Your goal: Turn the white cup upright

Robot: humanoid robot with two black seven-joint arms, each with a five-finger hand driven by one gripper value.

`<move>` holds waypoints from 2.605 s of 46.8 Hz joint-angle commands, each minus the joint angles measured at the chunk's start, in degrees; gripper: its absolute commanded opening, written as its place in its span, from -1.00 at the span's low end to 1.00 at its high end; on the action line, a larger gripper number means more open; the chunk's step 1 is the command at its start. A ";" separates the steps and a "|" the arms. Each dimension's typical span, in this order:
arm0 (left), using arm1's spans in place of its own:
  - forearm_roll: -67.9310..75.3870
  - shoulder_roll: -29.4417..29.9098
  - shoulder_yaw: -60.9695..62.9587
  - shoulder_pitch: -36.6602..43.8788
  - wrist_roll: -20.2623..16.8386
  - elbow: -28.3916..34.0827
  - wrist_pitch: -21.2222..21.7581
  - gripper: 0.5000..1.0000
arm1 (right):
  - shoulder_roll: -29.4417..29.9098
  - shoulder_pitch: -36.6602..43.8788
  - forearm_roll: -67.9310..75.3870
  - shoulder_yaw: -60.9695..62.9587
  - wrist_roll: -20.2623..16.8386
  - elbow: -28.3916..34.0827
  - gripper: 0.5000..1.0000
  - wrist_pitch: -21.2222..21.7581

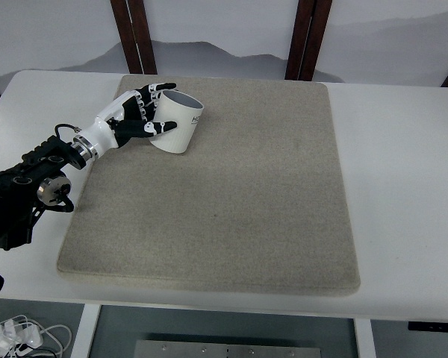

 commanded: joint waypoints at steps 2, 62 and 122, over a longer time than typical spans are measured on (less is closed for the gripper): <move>0.00 0.00 -0.15 0.03 0.00 -0.09 -0.22 0.67 | 0.00 0.00 0.00 0.00 0.00 0.00 0.81 0.00; -3.33 6.42 -3.75 -7.44 0.00 0.08 -6.20 0.99 | 0.00 0.00 0.00 0.00 0.00 0.00 0.81 0.00; -49.47 1.50 -5.86 -9.02 22.42 8.79 0.13 1.00 | 0.00 0.00 0.09 0.53 0.00 0.00 0.81 0.00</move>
